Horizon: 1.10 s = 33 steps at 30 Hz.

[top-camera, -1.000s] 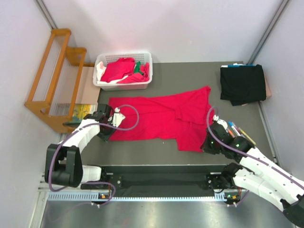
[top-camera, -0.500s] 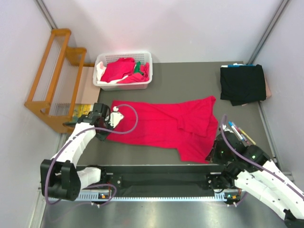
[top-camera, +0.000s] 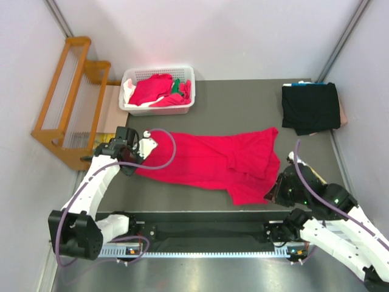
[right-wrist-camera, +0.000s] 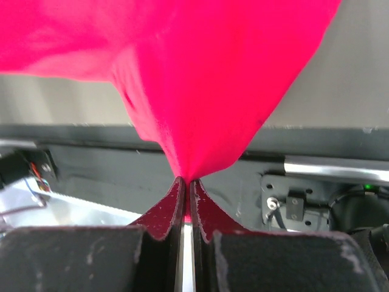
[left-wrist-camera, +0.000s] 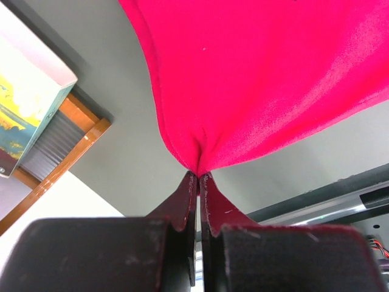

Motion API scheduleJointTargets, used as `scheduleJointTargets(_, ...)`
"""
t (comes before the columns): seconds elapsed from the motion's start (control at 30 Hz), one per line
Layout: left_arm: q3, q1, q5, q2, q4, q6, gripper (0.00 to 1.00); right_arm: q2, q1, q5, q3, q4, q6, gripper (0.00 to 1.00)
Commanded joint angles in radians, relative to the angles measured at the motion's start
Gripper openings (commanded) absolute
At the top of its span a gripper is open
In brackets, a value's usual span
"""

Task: Fold and stack the t-shirts
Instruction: Fold the tshirt

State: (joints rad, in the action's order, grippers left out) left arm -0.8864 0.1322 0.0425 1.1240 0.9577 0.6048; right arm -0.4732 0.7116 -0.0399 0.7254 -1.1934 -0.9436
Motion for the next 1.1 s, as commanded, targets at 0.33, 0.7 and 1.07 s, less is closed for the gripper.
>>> scheduleJointTargets(0.33, -0.134, -0.005, -0.003, 0.207, -0.186, -0.068, 0.00, -0.205, 0.014, -0.262, 0.169, 0.242, 0.014, 0.00)
scheduleJointTargets(0.7, -0.203, -0.005, 0.010, 0.352, -0.251, -0.079, 0.00, -0.295, -0.027, -0.429, 0.224, 0.346, 0.086, 0.00)
scheduleJointTargets(1.07, -0.134, -0.009, 0.152, 0.372, -0.375, -0.088, 0.00, -0.446, -0.308, -0.243, 0.184, 0.549, 0.232, 0.00)
